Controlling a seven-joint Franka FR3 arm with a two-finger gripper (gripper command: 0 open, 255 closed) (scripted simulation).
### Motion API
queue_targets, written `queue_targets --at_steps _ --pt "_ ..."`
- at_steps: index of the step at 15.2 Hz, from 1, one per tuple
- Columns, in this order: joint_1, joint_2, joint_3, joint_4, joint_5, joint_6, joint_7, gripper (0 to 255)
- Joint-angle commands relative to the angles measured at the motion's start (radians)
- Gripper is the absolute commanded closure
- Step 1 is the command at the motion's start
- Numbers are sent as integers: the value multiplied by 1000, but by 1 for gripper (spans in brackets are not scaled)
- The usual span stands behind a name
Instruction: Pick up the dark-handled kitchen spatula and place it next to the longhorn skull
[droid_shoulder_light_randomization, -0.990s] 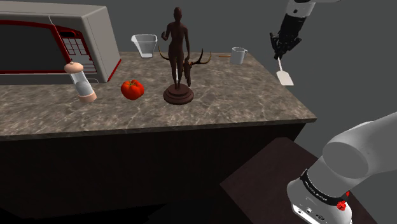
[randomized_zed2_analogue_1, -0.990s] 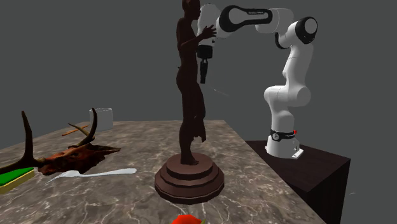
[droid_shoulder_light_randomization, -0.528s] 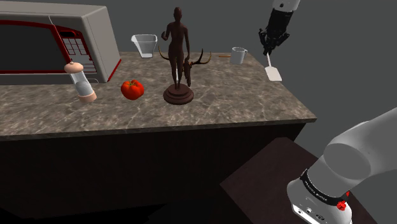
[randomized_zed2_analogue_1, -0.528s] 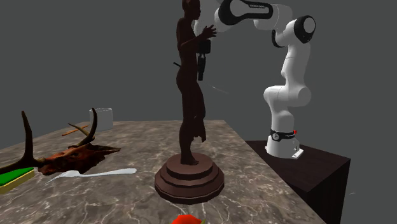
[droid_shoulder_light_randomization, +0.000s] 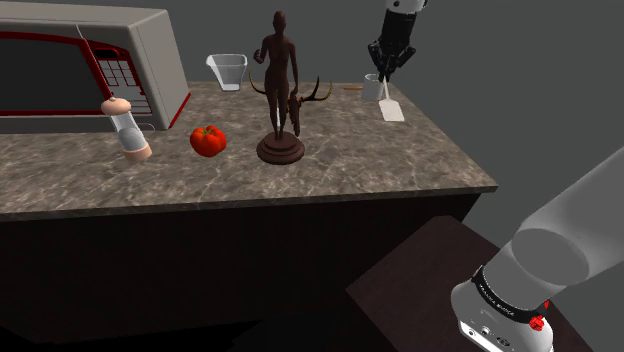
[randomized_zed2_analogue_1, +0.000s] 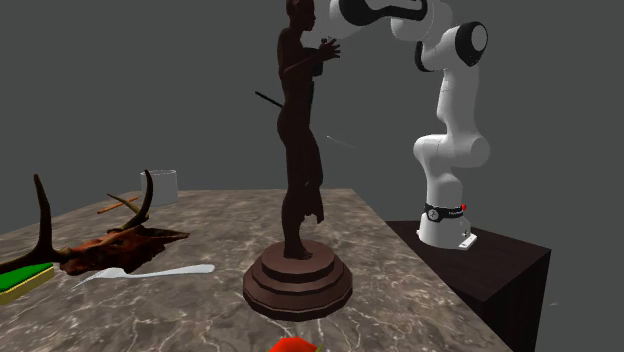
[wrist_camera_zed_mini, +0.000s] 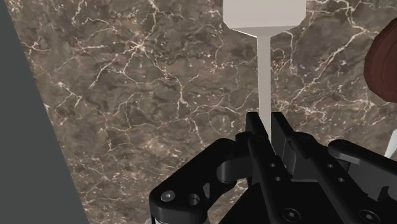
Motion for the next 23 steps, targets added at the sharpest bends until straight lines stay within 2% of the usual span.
queue_targets --at_steps 1,9,23 --pt "16 56 21 61 2 -5 38 255" --pt "82 291 83 354 -12 -68 164 255" --pt "81 280 82 151 -13 124 170 255"
